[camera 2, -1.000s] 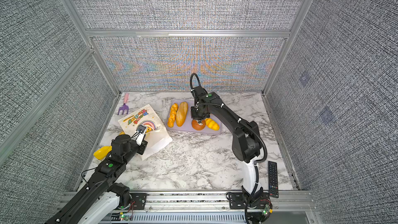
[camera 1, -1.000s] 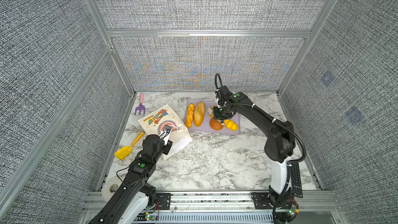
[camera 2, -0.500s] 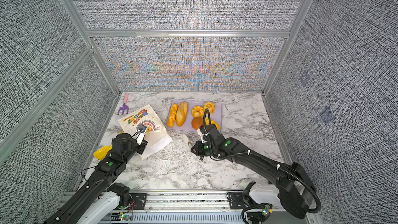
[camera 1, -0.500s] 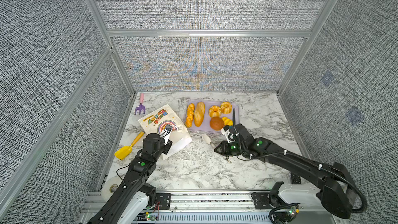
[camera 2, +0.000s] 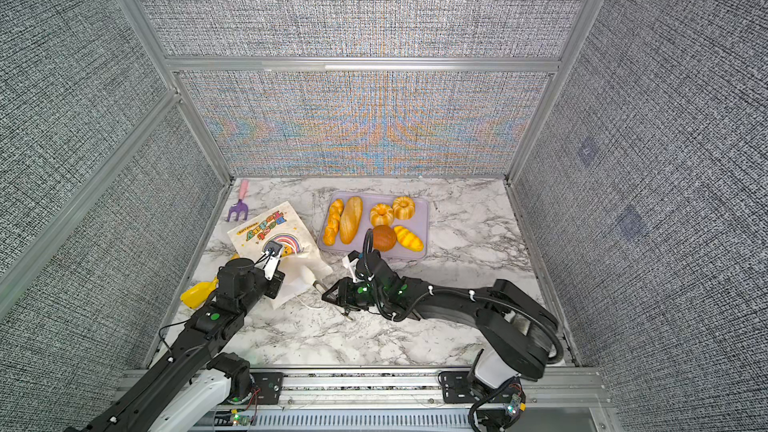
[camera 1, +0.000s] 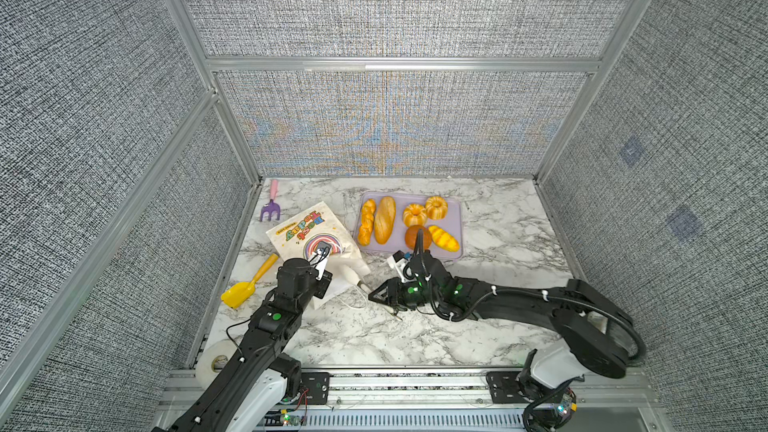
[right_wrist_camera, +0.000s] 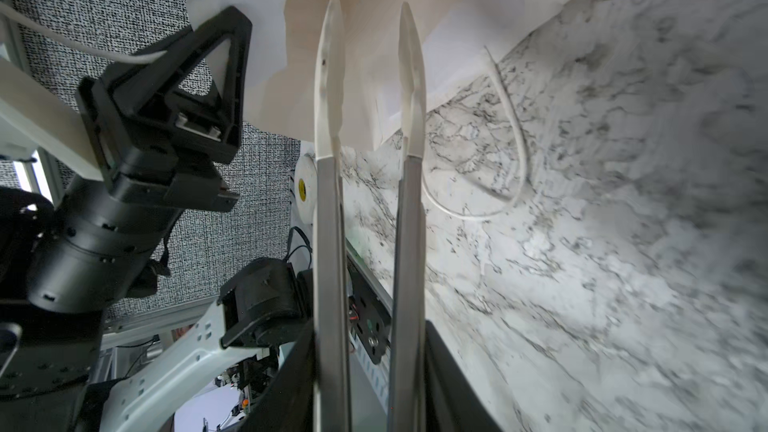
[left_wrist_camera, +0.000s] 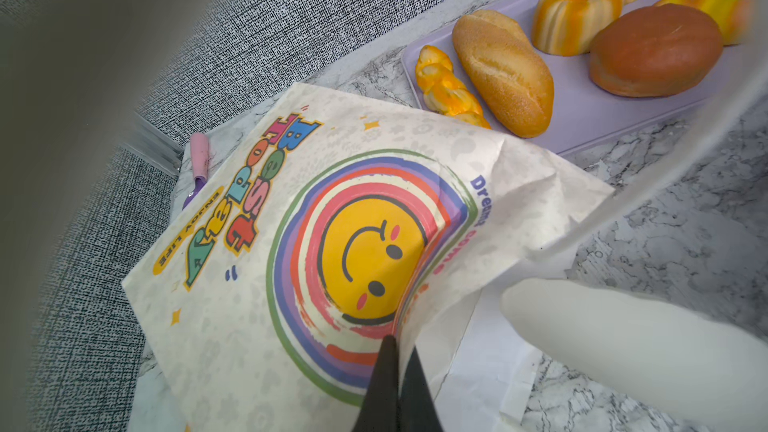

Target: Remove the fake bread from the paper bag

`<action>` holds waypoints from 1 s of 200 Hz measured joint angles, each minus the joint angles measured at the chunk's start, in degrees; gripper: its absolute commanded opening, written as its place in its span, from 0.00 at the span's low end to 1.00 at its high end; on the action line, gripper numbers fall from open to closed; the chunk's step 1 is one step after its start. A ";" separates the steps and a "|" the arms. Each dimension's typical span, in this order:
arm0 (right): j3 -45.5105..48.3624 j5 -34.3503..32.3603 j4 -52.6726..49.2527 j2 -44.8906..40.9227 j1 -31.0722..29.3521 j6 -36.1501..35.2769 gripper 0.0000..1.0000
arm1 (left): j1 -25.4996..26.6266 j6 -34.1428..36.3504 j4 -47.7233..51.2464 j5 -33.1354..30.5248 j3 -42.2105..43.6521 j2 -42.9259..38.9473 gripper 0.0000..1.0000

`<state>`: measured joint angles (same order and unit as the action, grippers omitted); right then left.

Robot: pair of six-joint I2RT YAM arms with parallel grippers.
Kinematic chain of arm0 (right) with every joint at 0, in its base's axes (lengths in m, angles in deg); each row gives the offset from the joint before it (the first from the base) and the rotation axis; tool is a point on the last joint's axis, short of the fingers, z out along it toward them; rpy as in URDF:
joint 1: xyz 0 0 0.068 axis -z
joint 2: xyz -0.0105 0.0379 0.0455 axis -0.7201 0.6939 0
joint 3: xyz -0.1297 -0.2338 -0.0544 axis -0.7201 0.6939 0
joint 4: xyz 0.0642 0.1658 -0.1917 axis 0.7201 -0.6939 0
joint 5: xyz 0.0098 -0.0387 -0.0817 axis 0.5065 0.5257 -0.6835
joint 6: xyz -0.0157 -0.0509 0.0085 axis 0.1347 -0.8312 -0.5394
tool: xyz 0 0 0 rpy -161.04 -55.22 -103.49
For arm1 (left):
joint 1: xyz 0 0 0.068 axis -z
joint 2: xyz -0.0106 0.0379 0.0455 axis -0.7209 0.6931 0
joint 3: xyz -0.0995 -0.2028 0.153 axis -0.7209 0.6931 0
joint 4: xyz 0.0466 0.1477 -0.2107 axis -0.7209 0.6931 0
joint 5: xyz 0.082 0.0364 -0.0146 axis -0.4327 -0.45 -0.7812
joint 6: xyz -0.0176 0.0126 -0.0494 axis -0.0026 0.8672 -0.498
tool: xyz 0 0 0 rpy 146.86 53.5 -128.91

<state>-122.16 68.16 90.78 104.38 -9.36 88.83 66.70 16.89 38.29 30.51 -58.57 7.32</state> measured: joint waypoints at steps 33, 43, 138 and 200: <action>-4.61 1.90 6.01 7.72 0.09 2.97 0.41 | 0.00 -0.37 -0.72 -0.76 0.37 0.28 0.00; -6.12 2.56 6.75 9.51 0.26 3.58 0.42 | 0.00 -0.42 -0.81 -0.81 0.48 0.35 0.00; -11.02 4.85 14.08 20.98 2.19 9.33 0.46 | -0.04 -0.57 -2.14 -0.98 0.57 0.31 0.00; -14.08 6.21 16.79 23.50 2.54 11.26 0.46 | -0.02 -0.57 -2.27 -0.94 0.70 0.28 0.00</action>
<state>-136.23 74.37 107.57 127.88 -6.82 100.08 66.68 16.32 36.02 29.57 -57.87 7.61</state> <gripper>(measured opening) 0.461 0.057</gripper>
